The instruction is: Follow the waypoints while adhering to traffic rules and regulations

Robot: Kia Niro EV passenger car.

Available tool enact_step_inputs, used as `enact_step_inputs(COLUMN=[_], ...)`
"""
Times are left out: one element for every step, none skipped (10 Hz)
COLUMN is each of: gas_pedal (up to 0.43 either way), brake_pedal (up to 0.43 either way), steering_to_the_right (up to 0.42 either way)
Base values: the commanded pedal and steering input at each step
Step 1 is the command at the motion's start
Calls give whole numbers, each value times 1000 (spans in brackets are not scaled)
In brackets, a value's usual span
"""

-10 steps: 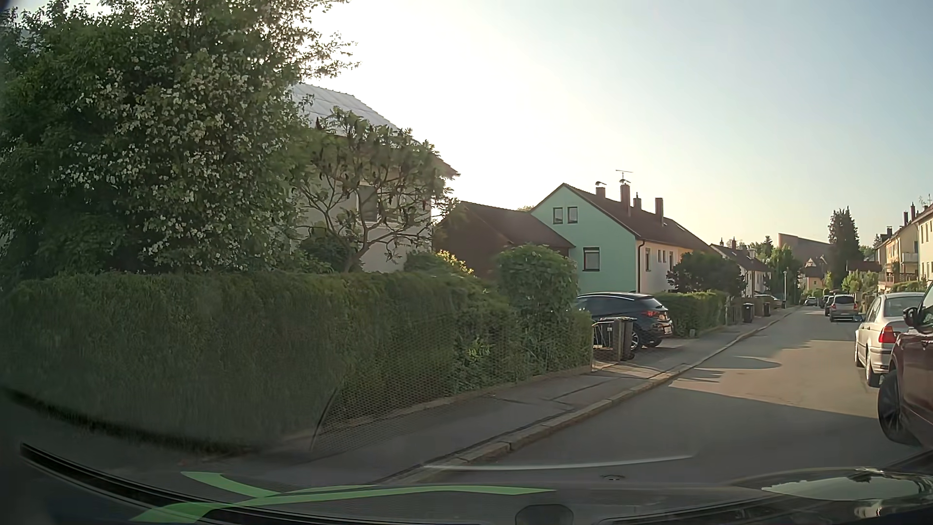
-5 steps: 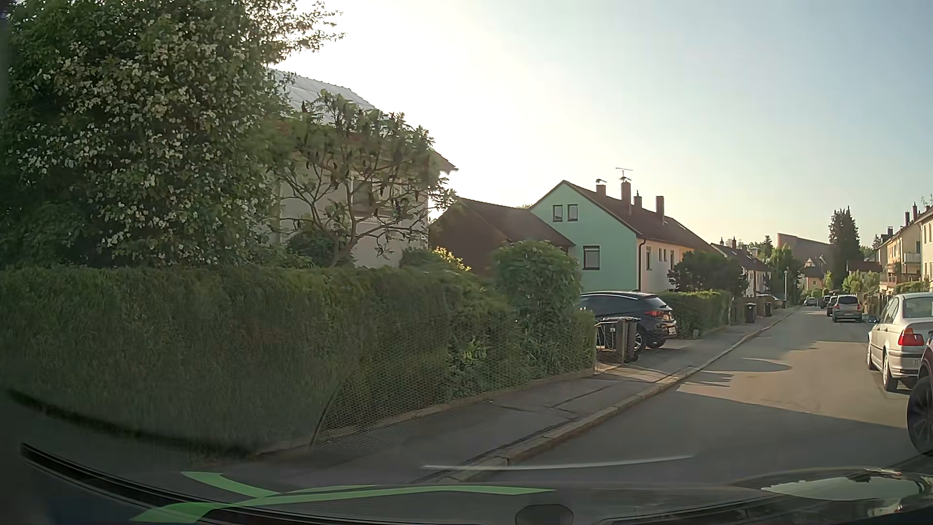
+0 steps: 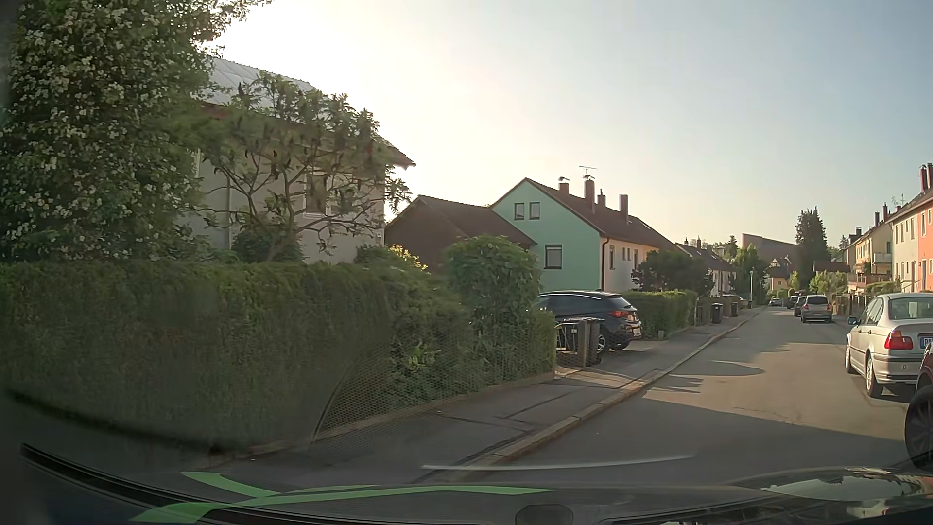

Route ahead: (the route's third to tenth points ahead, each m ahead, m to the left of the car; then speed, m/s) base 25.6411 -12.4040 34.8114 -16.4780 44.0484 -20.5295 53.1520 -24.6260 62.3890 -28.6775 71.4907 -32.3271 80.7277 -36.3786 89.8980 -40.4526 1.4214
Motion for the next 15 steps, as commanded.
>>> enact_step_inputs(gas_pedal=[0,0,0,0,0,0,0,0,0,0,0,8,20,20,28], brake_pedal=[61,67,73,79,55,0,0,0,0,0,0,0,0,0,0], steering_to_the_right=[574,556,531,496,469,459,459,458,450,435,414,387,364,332,299])
